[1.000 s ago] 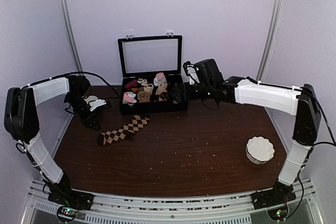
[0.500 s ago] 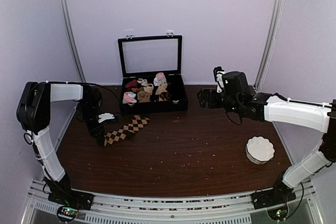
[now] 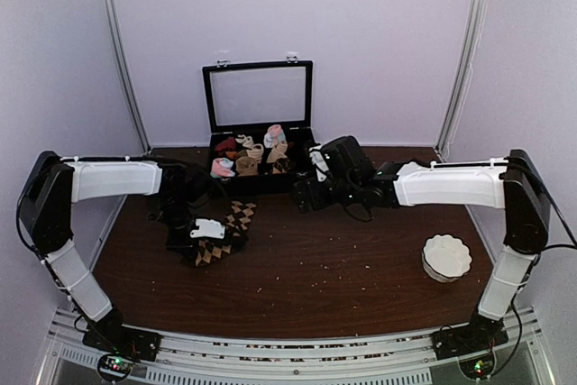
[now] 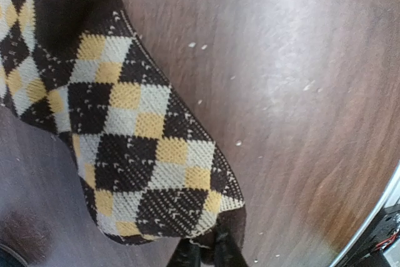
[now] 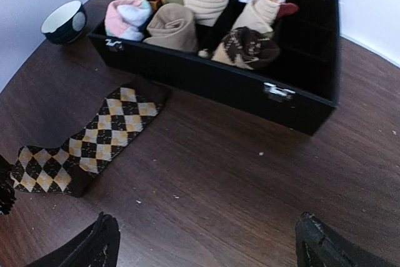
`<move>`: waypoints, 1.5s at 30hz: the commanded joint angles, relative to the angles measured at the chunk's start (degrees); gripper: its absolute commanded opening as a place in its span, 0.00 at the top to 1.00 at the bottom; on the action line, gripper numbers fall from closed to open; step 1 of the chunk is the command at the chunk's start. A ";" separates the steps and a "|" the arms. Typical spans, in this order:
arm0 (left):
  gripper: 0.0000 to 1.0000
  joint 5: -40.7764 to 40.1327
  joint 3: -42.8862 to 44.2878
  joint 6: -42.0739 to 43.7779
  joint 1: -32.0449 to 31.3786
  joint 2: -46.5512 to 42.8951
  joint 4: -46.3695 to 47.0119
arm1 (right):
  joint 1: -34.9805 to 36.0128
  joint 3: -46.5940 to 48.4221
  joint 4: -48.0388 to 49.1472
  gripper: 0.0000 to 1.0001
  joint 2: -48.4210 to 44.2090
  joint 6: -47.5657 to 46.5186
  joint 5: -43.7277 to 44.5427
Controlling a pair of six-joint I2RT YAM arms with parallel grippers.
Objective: Roll the socks
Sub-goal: Move the sock to the center of the board, then pick up the sock from the center of the board.
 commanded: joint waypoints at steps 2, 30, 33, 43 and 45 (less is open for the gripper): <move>0.94 -0.86 -0.46 1.52 -0.45 -3.28 -3.89 | 1.67 9.78 -4.21 0.04 8.82 -2.44 -5.74; 0.92 2.30 -10.79 10.25 -0.39 -15.68 -18.43 | 13.85 56.04 -22.13 0.12 46.47 2.90 -0.57; 0.92 2.63 -10.56 10.38 -0.46 -15.52 -18.57 | 13.95 59.20 -24.61 0.20 49.43 5.71 0.13; 0.92 5.56 -6.08 10.04 -0.41 -15.75 -18.66 | 17.23 44.76 -25.03 0.37 46.82 6.73 5.02; 0.92 5.16 -5.82 9.88 -0.46 -15.64 -17.88 | 17.23 36.87 -21.07 0.42 42.65 7.65 7.81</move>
